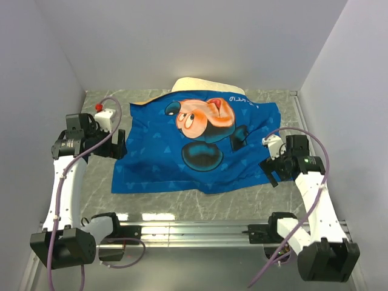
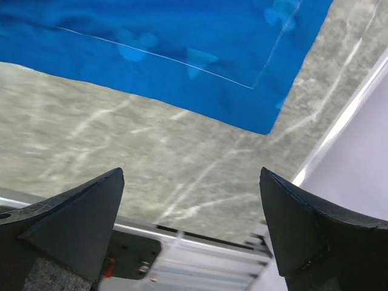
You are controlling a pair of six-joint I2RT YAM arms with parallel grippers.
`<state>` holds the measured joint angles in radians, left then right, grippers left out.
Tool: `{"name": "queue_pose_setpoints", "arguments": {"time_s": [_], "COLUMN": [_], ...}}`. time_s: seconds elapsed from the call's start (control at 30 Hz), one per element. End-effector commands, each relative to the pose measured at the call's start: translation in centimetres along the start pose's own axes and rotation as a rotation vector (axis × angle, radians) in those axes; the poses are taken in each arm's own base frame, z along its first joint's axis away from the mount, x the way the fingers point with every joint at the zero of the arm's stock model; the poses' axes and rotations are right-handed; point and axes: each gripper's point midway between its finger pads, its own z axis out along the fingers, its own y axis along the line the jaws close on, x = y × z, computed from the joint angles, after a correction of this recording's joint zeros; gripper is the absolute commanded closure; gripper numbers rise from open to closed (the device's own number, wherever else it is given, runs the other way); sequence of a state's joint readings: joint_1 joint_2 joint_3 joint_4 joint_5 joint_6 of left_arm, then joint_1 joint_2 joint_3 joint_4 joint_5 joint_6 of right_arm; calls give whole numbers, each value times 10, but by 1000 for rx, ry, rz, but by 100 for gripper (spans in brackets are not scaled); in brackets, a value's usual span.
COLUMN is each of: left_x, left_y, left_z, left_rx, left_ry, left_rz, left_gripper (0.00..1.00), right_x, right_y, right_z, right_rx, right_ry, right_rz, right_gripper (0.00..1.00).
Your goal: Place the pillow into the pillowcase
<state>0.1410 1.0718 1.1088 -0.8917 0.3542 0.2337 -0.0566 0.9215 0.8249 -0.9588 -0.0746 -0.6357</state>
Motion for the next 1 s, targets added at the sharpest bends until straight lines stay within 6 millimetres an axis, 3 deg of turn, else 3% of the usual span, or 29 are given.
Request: {"name": "queue_pose_setpoints", "arguments": {"time_s": [0.0,0.1,0.27,0.47,0.6,0.8,0.97], "left_x": [23,55,101,131,142,165,183], "left_y": [6,14,28,26,36,43,51], "left_z": [0,6,19,48,73,94,104], "left_rx": [0,-1,-1,66,62,94,81], "left_ry": [84,209,323,368,393,474,522], "left_rz": [163,227,387,393,398,423,446], "left_gripper": [1,1,1,1,1,1,5], "right_x": [11,27,27,30,37,43,47], "right_y": [-24,-38,-50,-55,-52,-46,-41], "right_z": [17,37,68,107,127,139,140], "right_rx": [84,100,94,73,44,-16,-66], "right_ry": [105,213,253,308,353,394,433], "right_rz": [-67,-96,-131,-125,-119,-125,-135], "right_gripper": [0,0,1,2,4,18,38]}}
